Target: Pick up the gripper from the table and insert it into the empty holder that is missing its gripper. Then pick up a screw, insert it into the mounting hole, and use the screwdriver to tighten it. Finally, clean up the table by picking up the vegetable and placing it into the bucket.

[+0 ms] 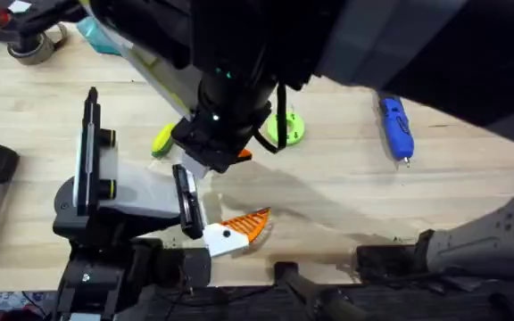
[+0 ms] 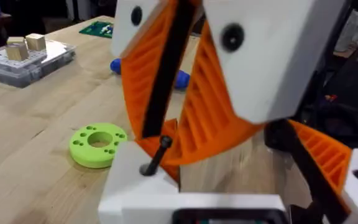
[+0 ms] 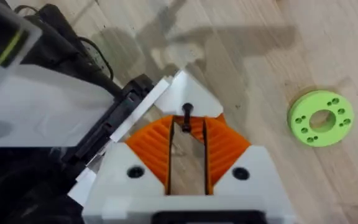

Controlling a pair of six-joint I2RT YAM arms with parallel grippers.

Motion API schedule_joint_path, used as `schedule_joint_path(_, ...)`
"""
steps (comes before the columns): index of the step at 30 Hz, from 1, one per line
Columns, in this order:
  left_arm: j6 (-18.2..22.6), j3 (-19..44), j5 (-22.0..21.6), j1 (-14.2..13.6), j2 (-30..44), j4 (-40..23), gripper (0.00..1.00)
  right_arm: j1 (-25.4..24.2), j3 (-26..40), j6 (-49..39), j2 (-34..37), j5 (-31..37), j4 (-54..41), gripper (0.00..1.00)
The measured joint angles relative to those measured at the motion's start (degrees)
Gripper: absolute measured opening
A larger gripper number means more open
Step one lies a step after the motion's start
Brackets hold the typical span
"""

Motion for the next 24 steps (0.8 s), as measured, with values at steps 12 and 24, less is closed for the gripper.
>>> schedule_joint_path(12, 0.00, 0.00, 0.00, 0.00, 0.00, 0.00, 0.986, 0.00, 0.00, 0.00, 0.00, 0.00, 0.05, 0.174)
schedule_joint_path(24, 0.00, 0.00, 0.02, 0.00, 0.00, 0.00, 0.986, 0.00, 0.00, 0.00, 0.00, -0.17, 0.16, 0.008)
